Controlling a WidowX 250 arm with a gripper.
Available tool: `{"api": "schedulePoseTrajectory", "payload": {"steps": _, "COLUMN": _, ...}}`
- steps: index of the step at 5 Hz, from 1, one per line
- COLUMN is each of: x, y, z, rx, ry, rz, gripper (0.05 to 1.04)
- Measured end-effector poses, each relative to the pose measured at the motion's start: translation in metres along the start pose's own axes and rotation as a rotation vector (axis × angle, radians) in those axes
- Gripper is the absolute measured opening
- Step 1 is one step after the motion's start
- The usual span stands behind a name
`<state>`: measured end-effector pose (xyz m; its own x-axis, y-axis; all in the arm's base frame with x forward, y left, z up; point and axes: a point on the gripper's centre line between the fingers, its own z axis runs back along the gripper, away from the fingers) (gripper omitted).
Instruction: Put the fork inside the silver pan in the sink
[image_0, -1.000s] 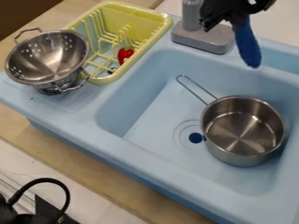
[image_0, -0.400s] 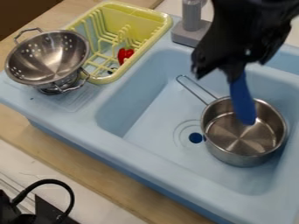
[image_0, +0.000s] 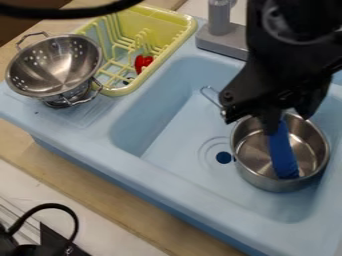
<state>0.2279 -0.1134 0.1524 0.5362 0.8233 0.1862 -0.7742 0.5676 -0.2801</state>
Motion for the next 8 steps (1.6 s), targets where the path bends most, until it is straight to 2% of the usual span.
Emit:
{"api": "schedulePoseTrajectory", "payload": {"steps": 1, "x": 0.014, "y": -0.007, "z": -0.016, "rx": -0.028, "ry": 0.053, "rz": 0.056, "gripper": 0.430}}
{"api": "schedulePoseTrajectory", "payload": {"steps": 2, "x": 0.026, "y": -0.003, "z": -0.034, "rx": 0.031, "ry": 0.065, "rz": 0.102, "gripper": 0.492}}
{"api": "schedulePoseTrajectory", "payload": {"steps": 3, "x": 0.032, "y": 0.001, "z": -0.044, "rx": 0.065, "ry": 0.085, "rz": 0.120, "gripper": 0.783}}
{"api": "schedulePoseTrajectory", "payload": {"steps": 4, "x": 0.039, "y": 0.003, "z": -0.043, "rx": 0.081, "ry": 0.073, "rz": 0.126, "gripper": 0.987}}
{"api": "schedulePoseTrajectory", "payload": {"steps": 6, "x": 0.045, "y": 0.005, "z": -0.042, "rx": 0.095, "ry": 0.037, "rz": 0.129, "gripper": 0.993}}
{"api": "schedulePoseTrajectory", "payload": {"steps": 8, "x": 0.062, "y": -0.006, "z": -0.042, "rx": 0.096, "ry": -0.008, "rz": 0.169, "gripper": 0.993}}
